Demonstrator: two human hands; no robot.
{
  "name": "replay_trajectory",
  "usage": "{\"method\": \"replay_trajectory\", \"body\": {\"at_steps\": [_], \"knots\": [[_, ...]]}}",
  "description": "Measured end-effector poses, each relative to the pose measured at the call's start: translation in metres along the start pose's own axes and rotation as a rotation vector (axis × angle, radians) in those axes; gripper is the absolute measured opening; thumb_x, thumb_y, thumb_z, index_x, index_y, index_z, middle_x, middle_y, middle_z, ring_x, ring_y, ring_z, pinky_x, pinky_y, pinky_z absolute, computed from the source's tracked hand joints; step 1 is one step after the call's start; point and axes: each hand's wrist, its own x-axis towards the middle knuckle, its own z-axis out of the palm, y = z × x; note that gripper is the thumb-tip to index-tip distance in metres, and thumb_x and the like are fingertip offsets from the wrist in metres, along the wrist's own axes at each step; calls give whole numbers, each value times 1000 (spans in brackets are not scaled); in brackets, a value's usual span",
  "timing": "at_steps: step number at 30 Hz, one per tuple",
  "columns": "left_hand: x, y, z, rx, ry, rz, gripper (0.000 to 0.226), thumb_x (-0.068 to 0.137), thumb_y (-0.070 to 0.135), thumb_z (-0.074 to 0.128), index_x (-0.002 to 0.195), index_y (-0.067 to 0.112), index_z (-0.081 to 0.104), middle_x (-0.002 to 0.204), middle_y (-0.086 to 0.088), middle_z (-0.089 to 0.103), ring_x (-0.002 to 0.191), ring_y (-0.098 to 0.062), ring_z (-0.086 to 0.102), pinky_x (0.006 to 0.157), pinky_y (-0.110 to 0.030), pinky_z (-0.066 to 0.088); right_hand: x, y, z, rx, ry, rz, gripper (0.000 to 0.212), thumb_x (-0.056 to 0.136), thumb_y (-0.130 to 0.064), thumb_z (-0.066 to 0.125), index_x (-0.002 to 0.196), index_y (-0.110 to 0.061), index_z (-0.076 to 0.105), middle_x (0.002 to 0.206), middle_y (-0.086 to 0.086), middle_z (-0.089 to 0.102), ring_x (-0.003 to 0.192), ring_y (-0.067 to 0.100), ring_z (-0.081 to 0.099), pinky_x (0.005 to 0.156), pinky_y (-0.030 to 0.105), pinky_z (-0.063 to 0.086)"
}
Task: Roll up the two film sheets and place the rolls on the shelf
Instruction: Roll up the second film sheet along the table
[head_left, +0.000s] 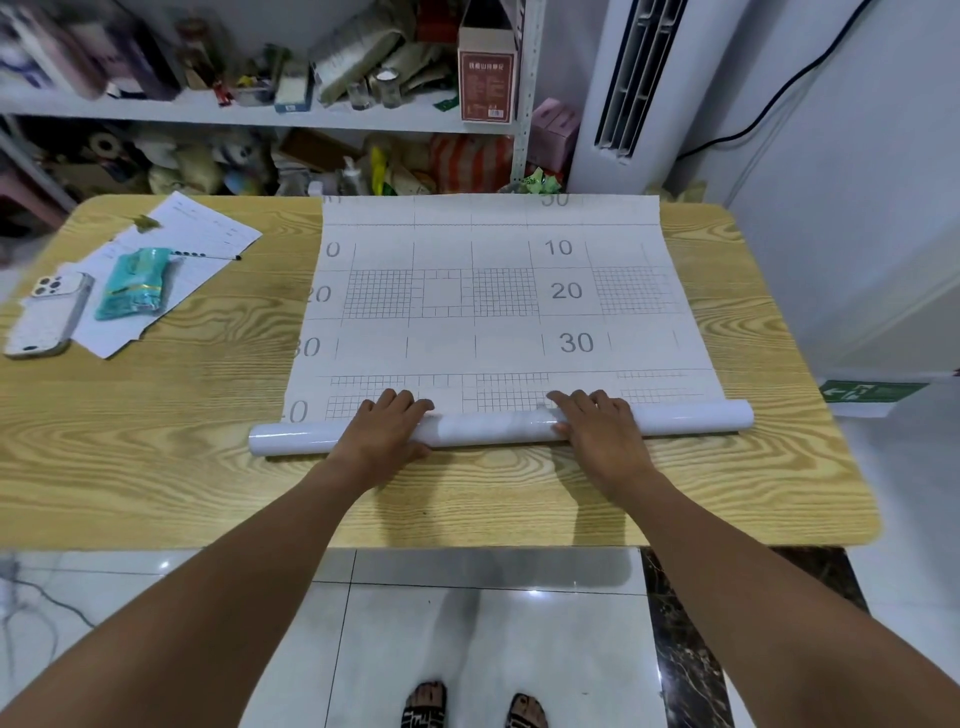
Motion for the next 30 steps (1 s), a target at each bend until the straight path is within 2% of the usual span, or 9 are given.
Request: {"method": "replay_trajectory", "body": {"at_steps": [2, 5, 9, 13, 16, 19, 23, 27, 30], "knots": [[0, 0, -1, -30, -7, -4, 55, 89, 38, 53, 135, 19, 33, 126, -2, 46, 116, -22, 38, 93, -34, 33, 0, -2, -3, 37, 8, 14, 39, 96, -30, 45, 133, -18, 45, 106, 5, 63, 96, 30, 56, 86, 47, 42], [-2, -2, -1, -39, 2, 12, 50, 90, 35, 52, 134, 19, 35, 122, -3, 49, 111, -22, 41, 90, -33, 37, 0, -2, -6, 50, -25, 42, 39, 97, -36, 40, 131, -18, 44, 112, 5, 61, 104, 29, 54, 92, 46, 39], [-4, -3, -2, -52, 29, 21, 39, 92, 31, 50, 127, 16, 42, 116, -6, 53, 105, -24, 44, 83, -33, 40, 0, -3, -5, 38, 1, 20, 42, 91, -47, 48, 117, -15, 54, 113, 6, 58, 102, 31, 51, 89, 46, 39], [-7, -2, -3, -70, 27, 19, 37, 94, 30, 47, 127, 14, 43, 117, -6, 50, 104, -24, 43, 79, -33, 41, 0, -4, -6, 21, -19, 20, 56, 81, -60, 52, 114, -15, 55, 112, 5, 55, 101, 30, 49, 86, 44, 40], [-9, -1, -4, -78, 25, -7, 34, 95, 28, 45, 126, 14, 43, 117, -8, 43, 101, -22, 43, 68, -33, 44, -2, -3, -8, 41, -44, 26, 56, 78, -56, 61, 118, -17, 54, 115, 5, 52, 104, 30, 45, 86, 42, 38], [-10, -1, -3, -65, 16, -7, 32, 96, 23, 44, 126, 13, 43, 114, -8, 43, 98, -22, 43, 64, -31, 39, -2, -4, -8, 68, -64, 48, 51, 81, -50, 61, 121, -19, 52, 118, 4, 49, 107, 28, 41, 89, 40, 35], [-9, -1, -1, -34, 28, -8, 31, 96, 19, 44, 126, 14, 43, 114, -8, 46, 97, -24, 45, 73, -31, 38, 0, -5, -9, 79, -100, 52, 48, 86, -50, 55, 124, -21, 49, 121, 2, 47, 109, 26, 39, 91, 37, 33], [-10, -1, 0, 38, 41, -8, 34, 97, 18, 38, 131, 15, 37, 122, -6, 46, 110, -25, 39, 90, -32, 34, -1, -4, -9, 70, -123, 30, 43, 90, -47, 47, 126, -23, 47, 123, 0, 47, 110, 24, 40, 92, 36, 32], [-11, 2, -5, 85, 21, -29, 37, 98, 24, 33, 133, 15, 34, 128, -5, 44, 117, -26, 37, 95, -34, 32, -3, -5, -10, 84, -121, 16, 44, 92, -45, 47, 130, -23, 44, 126, -2, 50, 110, 24, 42, 92, 37, 33]]}}
